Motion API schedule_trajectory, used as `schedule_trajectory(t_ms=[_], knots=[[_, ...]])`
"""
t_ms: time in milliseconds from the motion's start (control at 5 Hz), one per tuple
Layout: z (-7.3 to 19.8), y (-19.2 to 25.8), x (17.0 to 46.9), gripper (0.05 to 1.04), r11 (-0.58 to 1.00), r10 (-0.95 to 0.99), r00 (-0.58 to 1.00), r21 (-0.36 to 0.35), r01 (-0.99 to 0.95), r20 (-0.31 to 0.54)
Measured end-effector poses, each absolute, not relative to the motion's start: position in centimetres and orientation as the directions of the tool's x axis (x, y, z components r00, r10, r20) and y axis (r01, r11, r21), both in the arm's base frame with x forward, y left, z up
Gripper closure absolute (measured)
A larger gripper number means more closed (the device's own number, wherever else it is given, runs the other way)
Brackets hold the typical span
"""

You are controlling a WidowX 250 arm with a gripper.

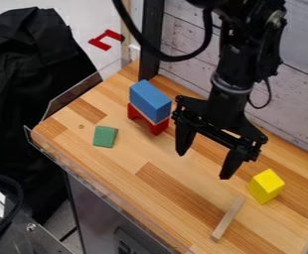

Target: Put the block stick on top of the blue block

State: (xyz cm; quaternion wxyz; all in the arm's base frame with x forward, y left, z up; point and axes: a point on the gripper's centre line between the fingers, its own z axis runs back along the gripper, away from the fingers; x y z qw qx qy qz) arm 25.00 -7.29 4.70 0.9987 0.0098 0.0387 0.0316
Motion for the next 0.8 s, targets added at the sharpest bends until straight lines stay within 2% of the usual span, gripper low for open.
schedule_trajectory(t_ms=[200, 800], knots=[[3.9, -7.2, 24.5, 0.084, 0.998, 0.066, 0.992, 0.032, -0.062, -0.109], [3.8, -9.9, 24.2, 0.084, 1.0, 0.019, 0.997, 0.007, -0.019, -0.081]])
